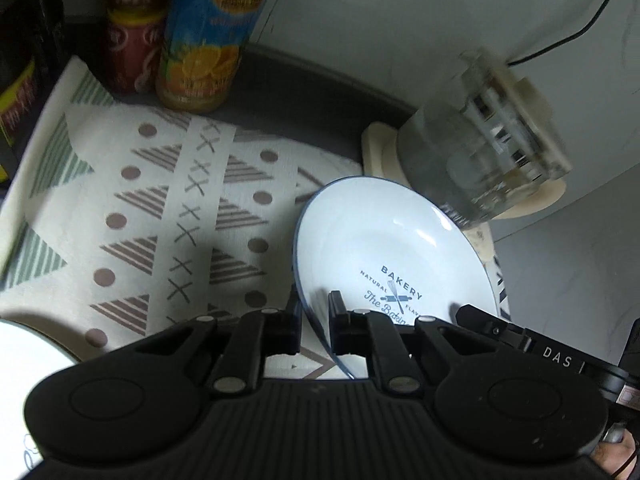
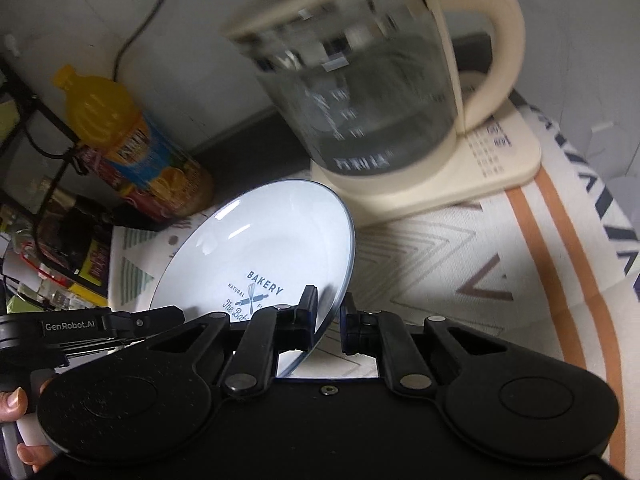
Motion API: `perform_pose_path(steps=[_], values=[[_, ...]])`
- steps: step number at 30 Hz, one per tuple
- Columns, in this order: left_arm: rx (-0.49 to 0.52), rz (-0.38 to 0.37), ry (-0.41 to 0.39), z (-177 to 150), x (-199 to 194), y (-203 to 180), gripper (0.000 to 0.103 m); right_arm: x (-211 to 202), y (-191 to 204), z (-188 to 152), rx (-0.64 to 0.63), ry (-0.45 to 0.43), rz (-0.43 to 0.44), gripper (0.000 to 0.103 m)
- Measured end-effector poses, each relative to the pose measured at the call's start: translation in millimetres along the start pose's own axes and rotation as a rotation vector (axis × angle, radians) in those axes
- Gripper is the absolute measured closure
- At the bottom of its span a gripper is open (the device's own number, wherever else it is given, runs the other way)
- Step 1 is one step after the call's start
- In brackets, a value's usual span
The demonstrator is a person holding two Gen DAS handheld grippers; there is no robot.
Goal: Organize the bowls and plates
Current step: 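Lift the 'BAKERY' plate up with both grippers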
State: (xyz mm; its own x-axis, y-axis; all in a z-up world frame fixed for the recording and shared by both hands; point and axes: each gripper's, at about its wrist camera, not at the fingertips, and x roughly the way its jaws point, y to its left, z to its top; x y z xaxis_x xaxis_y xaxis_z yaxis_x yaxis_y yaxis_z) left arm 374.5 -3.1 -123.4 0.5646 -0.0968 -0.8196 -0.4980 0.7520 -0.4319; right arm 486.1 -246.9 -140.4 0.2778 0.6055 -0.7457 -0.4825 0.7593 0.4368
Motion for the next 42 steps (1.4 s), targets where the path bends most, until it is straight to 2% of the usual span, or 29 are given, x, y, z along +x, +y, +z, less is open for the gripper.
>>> perform_pose_path(steps=[7, 18, 31, 42], values=[[0.011, -0.024, -0.067, -1.4, -27.3, -1.9, 0.092, -23.3, 19.9, 1.8, -0.034, -0.073, 0.005, 0.092], [0.000, -0.047, -0.131, -21.5, -72.2, 17.2, 0.092, -51.4, 52.3, -23.5, -0.058, -0.124, 0.025, 0.092], [-0.058, 0.005, -0.169, -59.5, -125.0, 68.7, 0.092, -52.3, 107.4, -75.7, -0.118, -0.096, 0.073, 0.091], [-0.103, 0.054, -0.167, -84.9, -153.4, 108.9, 0.092, -48.6, 145.0, -108.9, -0.157, -0.046, 0.101, 0.091]])
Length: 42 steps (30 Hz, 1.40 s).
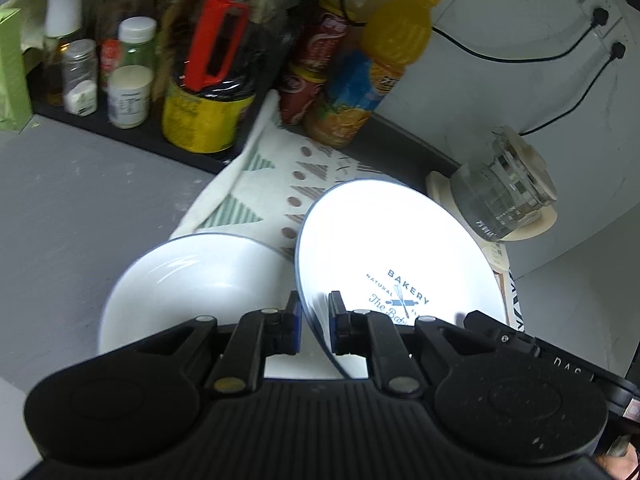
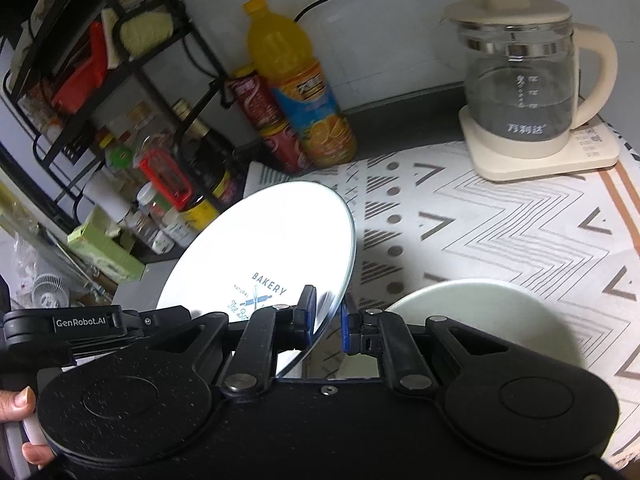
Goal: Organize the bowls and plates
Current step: 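Lift the 'BAKERY' plate up with both grippers, then carry the 'BAKERY' plate over the plate stack with both grippers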
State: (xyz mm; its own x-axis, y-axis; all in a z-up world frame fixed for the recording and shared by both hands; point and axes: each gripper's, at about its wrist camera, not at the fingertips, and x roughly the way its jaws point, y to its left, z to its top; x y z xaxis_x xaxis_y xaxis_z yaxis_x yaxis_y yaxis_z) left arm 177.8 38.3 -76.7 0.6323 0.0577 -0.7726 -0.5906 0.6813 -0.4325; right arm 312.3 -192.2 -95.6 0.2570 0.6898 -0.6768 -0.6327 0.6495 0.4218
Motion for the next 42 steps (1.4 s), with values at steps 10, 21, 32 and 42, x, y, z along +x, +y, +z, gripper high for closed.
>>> perform_pose_path(steps=[10, 21, 32, 42], values=[[-0.015, 0.049, 0.022, -15.7, -11.8, 33.0, 0.092, 8.4, 27.8, -22.6, -0.038, 0.040, 0.001, 0.090], [-0.015, 0.099, 0.072, -32.9, -4.3, 63.0, 0.091, 21.9, 52.0, -51.5, -0.124, 0.059, -0.045, 0.090], [-0.011, 0.133, 0.107, -41.9, 7.2, 77.1, 0.091, 32.8, 66.7, -73.7, -0.198, 0.092, -0.101, 0.089], [-0.010, 0.163, 0.130, -46.5, 20.4, 83.4, 0.090, 42.8, 70.1, -82.8, -0.229, 0.131, -0.129, 0.087]])
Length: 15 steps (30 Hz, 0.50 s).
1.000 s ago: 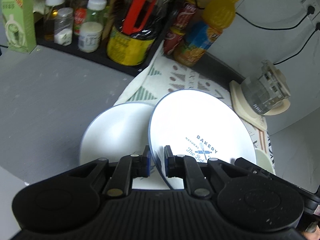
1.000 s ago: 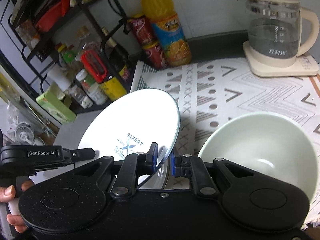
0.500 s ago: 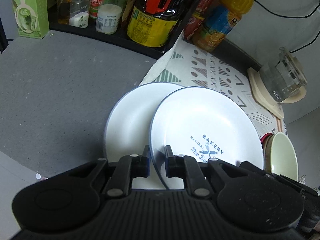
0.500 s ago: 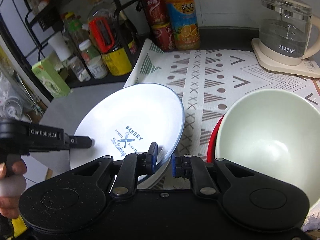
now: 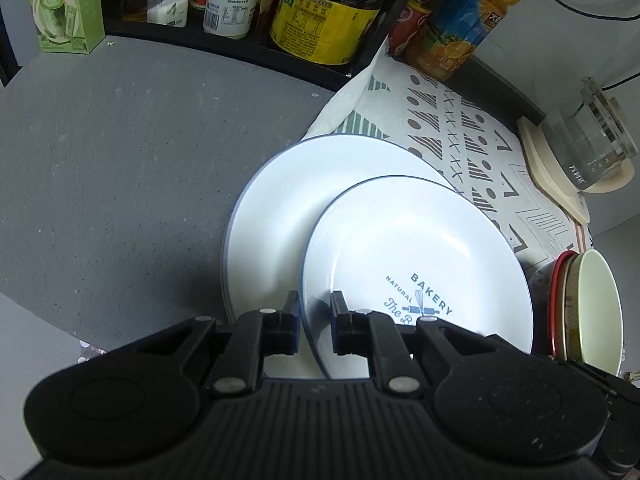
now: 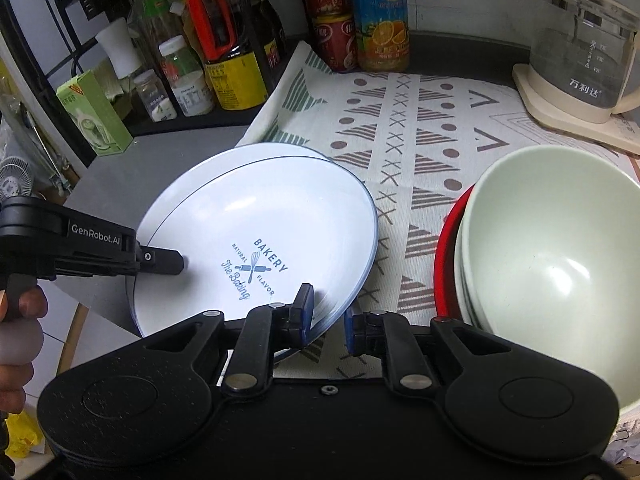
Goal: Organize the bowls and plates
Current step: 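Carry the 'BAKERY' plate over the plate stack with both grippers, then lower the 'BAKERY' plate onto the plate stack and open both grippers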
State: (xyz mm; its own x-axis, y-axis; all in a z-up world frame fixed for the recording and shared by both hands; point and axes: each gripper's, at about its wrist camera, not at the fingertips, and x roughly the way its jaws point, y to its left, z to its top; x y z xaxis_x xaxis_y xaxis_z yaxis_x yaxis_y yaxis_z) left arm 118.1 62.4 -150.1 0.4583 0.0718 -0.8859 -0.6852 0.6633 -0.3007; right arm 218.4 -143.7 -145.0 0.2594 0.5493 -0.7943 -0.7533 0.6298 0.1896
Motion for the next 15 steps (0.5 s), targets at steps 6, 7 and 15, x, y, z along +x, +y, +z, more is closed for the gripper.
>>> perform_pose_path(steps=[6, 7, 15], values=[[-0.003, 0.027, 0.000, -1.3, 3.5, 1.4, 0.090, 4.0, 2.1, 1.4, -0.007, 0.009, -0.002, 0.086], [-0.009, 0.027, -0.001, -1.2, 4.3, 2.7, 0.090, 4.9, 2.9, 1.0, -0.010, 0.011, -0.003, 0.086], [-0.018, 0.044, -0.014, -2.1, 7.9, 5.0, 0.089, 8.7, 10.8, -0.1, -0.061, -0.001, -0.037, 0.081]])
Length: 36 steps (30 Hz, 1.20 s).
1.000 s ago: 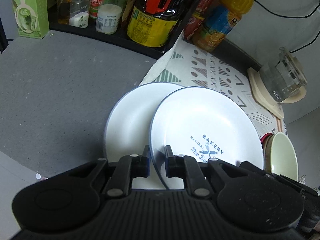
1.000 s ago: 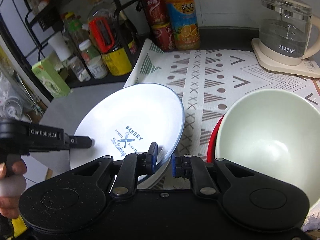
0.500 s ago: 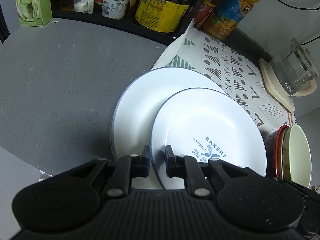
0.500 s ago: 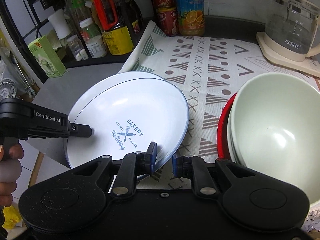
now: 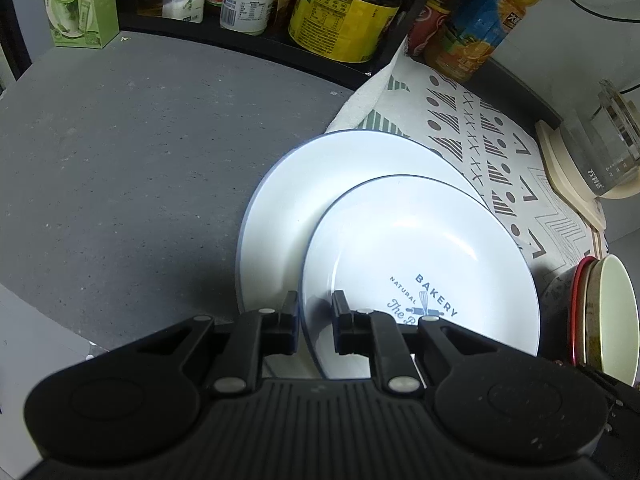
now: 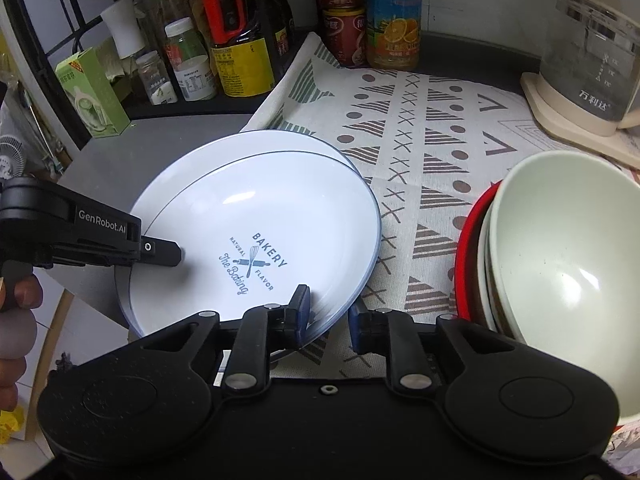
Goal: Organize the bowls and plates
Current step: 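Lower the 'BAKERY' plate onto the plate stack and open both grippers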
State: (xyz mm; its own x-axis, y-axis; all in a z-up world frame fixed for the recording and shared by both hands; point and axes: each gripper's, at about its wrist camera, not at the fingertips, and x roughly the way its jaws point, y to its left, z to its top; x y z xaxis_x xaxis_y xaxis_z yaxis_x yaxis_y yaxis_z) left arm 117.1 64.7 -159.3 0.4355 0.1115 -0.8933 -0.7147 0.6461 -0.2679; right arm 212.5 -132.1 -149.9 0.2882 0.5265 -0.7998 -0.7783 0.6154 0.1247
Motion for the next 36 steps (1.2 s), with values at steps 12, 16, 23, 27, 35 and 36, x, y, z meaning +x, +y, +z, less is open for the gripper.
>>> perform_pose_path(steps=[12, 16, 23, 27, 35, 36], values=[[0.005, 0.062, -0.044, 3.9, -3.9, 0.8, 0.091, -4.4, 1.5, -3.3, -0.011, -0.004, 0.027, 0.077], [0.007, 0.059, -0.055, 1.6, -3.8, 1.8, 0.091, -10.1, 1.9, -6.7, -0.024, -0.007, 0.060, 0.079], [-0.018, 0.068, -0.061, -1.4, -6.3, 2.3, 0.091, -24.3, 0.2, -12.1, -0.013, -0.024, 0.085, 0.079], [-0.045, 0.078, -0.075, -3.8, -10.5, 6.1, 0.093, -33.1, -1.9, -16.5, -0.011, -0.034, 0.102, 0.079], [-0.043, 0.123, -0.101, -3.4, -25.8, 4.0, 0.093, -52.7, -13.1, -20.2, 0.037, -0.072, 0.105, 0.078], [-0.045, 0.131, -0.103, -3.6, -28.6, 3.4, 0.092, -56.1, -15.2, -19.9, 0.047, -0.080, 0.105, 0.078]])
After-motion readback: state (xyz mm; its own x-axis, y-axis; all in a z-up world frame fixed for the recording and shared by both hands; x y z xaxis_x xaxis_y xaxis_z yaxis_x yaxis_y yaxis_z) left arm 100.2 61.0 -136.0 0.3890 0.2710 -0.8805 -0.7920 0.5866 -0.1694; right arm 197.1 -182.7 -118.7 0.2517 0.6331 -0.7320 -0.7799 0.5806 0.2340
